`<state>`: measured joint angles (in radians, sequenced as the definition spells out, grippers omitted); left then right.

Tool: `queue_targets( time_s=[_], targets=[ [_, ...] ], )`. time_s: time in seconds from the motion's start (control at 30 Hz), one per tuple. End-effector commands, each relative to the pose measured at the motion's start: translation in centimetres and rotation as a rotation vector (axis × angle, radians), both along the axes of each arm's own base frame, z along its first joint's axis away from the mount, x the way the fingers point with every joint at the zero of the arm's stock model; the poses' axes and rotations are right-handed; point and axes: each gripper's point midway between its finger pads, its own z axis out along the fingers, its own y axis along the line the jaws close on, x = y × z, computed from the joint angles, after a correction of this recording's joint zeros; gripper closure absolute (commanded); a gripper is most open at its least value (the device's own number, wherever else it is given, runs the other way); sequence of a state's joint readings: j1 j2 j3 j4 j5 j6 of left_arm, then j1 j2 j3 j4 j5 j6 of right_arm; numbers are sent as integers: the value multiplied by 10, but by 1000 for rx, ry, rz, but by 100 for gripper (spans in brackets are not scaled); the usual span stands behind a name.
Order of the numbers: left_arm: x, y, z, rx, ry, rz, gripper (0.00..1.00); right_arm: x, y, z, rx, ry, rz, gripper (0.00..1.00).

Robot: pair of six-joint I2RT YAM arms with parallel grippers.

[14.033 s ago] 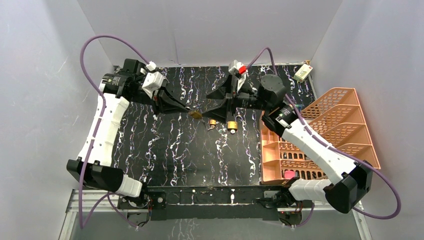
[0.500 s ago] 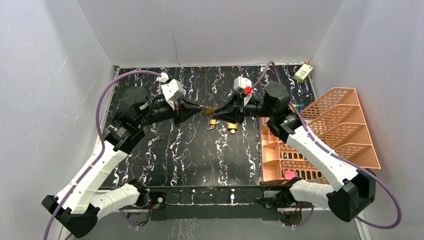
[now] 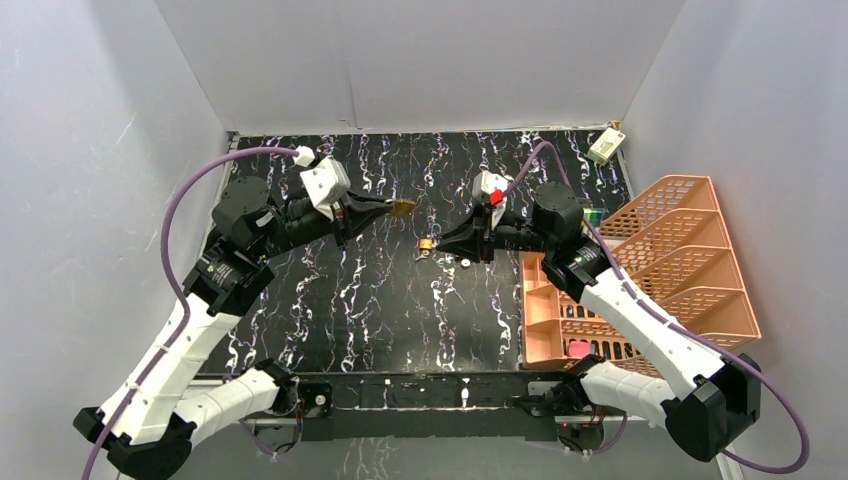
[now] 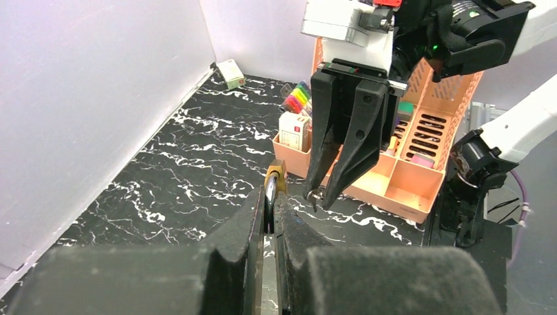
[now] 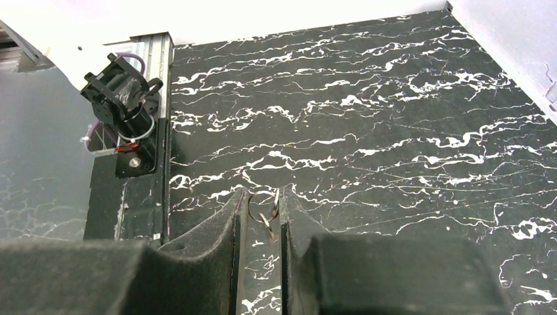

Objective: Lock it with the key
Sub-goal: Lock the lock, then place the lock at the center of the board, then place the key at the center of the board.

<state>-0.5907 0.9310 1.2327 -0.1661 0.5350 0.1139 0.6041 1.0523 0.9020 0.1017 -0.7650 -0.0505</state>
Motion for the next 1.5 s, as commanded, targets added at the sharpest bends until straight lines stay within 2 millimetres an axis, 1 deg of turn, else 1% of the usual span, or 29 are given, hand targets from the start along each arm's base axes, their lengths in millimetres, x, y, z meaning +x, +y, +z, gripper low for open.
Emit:
queue_targets(
  time_s=[0.0, 0.07, 0.1, 0.17, 0.2, 0.23, 0.27, 0.33, 0.37, 0.4, 0.43, 0.47, 0.5, 0.57, 0.6, 0.63, 0.67, 0.7, 0.77, 0.9, 1.0, 1.03, 1.1, 1.17, 1.3, 1.37, 1.47],
  targets=[
    [10, 11, 12, 12, -46, 80, 100, 5, -4, 7, 9, -35, -37, 100],
    [35, 20, -17, 92, 8, 198, 100, 10, -3, 2, -4, -18, -58, 100],
    [52, 27, -37, 142, 45, 288, 100, 14, -2, 0, -11, -4, -72, 100],
    [89, 52, -81, 243, 123, 517, 100, 27, -1, -3, -15, 38, -132, 100],
    [102, 65, -104, 292, 171, 626, 100, 32, 2, -5, -4, 71, -146, 100],
    [111, 77, -124, 334, 215, 715, 100, 37, 6, -8, 9, 114, -164, 100],
    [116, 83, -142, 367, 256, 771, 100, 43, 11, -14, 16, 158, -186, 100],
    [121, 89, -166, 380, 315, 839, 100, 52, 29, -29, 0, 256, -219, 100],
    [121, 90, -176, 378, 341, 858, 100, 55, 41, -40, -31, 289, -232, 100],
    [121, 91, -180, 358, 359, 874, 100, 54, 57, -48, -71, 304, -242, 100],
    [121, 92, -183, 334, 379, 892, 100, 61, 67, -60, -113, 312, -281, 100],
    [123, 94, -186, 319, 391, 911, 100, 63, 81, -70, -146, 311, -305, 100],
    [125, 98, -189, 310, 404, 936, 100, 61, 96, -77, -168, 307, -315, 100],
    [130, 108, -198, 309, 431, 993, 100, 69, 117, -97, -193, 342, -336, 100],
    [133, 112, -203, 307, 446, 1015, 100, 73, 124, -96, -174, 362, -350, 100],
    [136, 116, -208, 301, 465, 1032, 100, 80, 132, -107, -178, 390, -363, 100],
    [139, 119, -212, 289, 478, 1047, 100, 86, 136, -106, -162, 402, -386, 100],
    [141, 124, -218, 274, 496, 1069, 100, 95, 141, -116, -160, 421, -418, 100],
    [147, 132, -228, 225, 534, 1112, 100, 109, 147, -123, -137, 446, -470, 100],
    [156, 148, -256, 196, 605, 1189, 100, 130, 159, -137, -104, 505, -555, 100],
    [160, 149, -281, 212, 656, 1183, 100, 141, 166, -145, -78, 534, -594, 100],
    [161, 148, -292, 226, 682, 1179, 100, 145, 168, -146, -65, 540, -605, 100],
    [162, 148, -307, 242, 719, 1175, 100, 152, 173, -148, -45, 548, -623, 100],
    [164, 147, -316, 252, 738, 1168, 100, 160, 177, -153, -38, 556, -645, 100],
    [167, 143, -323, 263, 760, 1149, 100, 174, 187, -166, -56, 598, -668, 100],
    [169, 144, -325, 280, 767, 1152, 100, 177, 193, -174, -60, 624, -661, 100],
    [170, 146, -325, 273, 759, 1163, 100, 176, 203, -187, -71, 662, -637, 100]
  ],
)
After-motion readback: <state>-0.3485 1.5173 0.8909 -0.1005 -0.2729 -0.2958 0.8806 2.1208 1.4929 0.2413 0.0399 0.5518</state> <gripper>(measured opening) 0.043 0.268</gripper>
